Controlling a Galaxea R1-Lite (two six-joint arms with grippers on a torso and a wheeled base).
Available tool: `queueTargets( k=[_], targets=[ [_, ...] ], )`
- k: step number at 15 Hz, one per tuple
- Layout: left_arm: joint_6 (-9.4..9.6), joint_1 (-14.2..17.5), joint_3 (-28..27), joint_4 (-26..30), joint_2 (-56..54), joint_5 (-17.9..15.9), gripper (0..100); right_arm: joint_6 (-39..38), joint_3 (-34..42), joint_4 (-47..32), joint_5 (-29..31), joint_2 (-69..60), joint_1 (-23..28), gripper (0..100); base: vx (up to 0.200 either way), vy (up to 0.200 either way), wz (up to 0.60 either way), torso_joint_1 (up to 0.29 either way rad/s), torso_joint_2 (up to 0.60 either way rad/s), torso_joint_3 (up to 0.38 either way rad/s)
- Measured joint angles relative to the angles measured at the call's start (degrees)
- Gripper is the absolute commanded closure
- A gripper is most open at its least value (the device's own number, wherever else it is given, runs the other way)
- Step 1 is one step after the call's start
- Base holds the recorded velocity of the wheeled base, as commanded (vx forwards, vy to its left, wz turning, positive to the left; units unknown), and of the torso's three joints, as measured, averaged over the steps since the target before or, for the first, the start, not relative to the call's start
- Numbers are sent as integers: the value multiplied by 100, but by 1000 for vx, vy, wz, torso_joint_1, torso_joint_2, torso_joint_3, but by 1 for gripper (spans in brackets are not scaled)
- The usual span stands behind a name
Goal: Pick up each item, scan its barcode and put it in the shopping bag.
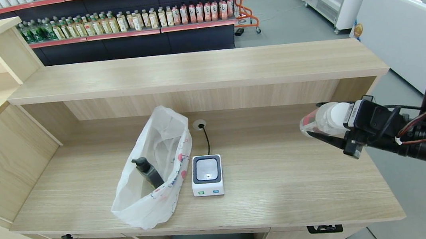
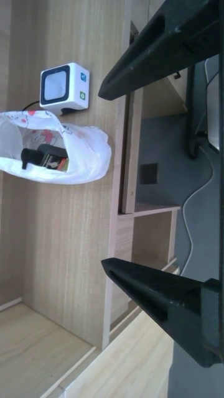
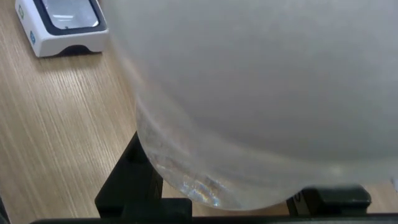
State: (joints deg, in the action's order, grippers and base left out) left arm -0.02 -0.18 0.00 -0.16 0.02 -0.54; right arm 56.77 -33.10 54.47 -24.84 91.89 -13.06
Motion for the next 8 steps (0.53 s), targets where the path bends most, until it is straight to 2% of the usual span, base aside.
queueTargets(
  k=[8],
  targets=[
    [2,2,0,0,0,-1,0,396,-182,2,-4,317,-78,100,0,200,0,4,5,1]
  ],
)
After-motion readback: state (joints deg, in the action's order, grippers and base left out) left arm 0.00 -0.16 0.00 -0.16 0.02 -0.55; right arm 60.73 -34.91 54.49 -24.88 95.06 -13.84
